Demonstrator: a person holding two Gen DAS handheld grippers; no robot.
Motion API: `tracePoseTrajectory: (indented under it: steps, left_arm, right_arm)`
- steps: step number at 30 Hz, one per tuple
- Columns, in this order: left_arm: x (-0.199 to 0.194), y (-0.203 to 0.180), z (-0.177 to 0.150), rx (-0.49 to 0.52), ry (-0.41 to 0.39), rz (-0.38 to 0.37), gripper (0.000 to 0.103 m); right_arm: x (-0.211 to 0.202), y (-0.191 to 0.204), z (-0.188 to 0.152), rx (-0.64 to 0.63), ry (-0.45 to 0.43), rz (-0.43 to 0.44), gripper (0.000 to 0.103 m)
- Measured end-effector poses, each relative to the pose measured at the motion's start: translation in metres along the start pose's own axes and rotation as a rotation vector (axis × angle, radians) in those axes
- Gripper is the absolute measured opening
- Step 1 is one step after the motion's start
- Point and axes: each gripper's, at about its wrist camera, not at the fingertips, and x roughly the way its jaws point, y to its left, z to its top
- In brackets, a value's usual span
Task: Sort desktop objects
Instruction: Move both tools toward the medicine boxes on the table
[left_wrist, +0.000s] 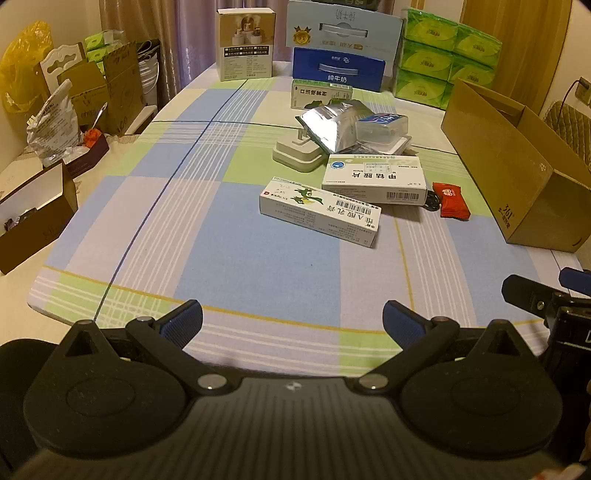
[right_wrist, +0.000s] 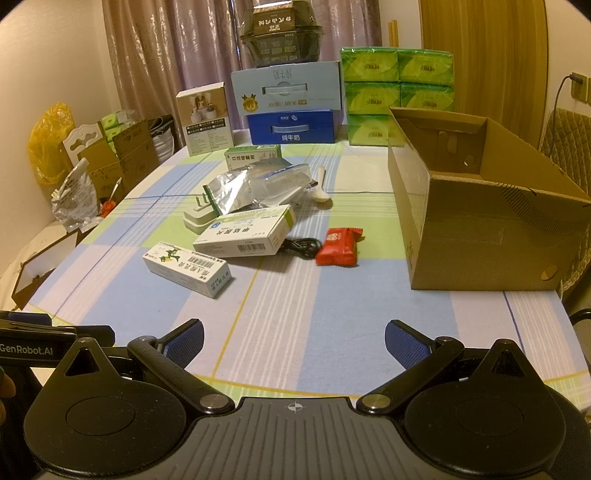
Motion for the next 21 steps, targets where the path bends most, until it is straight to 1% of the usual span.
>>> tracePoseTrajectory:
  steps: [21]
  left_arm:
    - [0.0005,-0.0027,0.0000,-0.001,0.003,0.000,0.102]
  right_arm:
    - [-0.0004,-0.0003,-0.0008,-0.001,0.002,0.003,0.101]
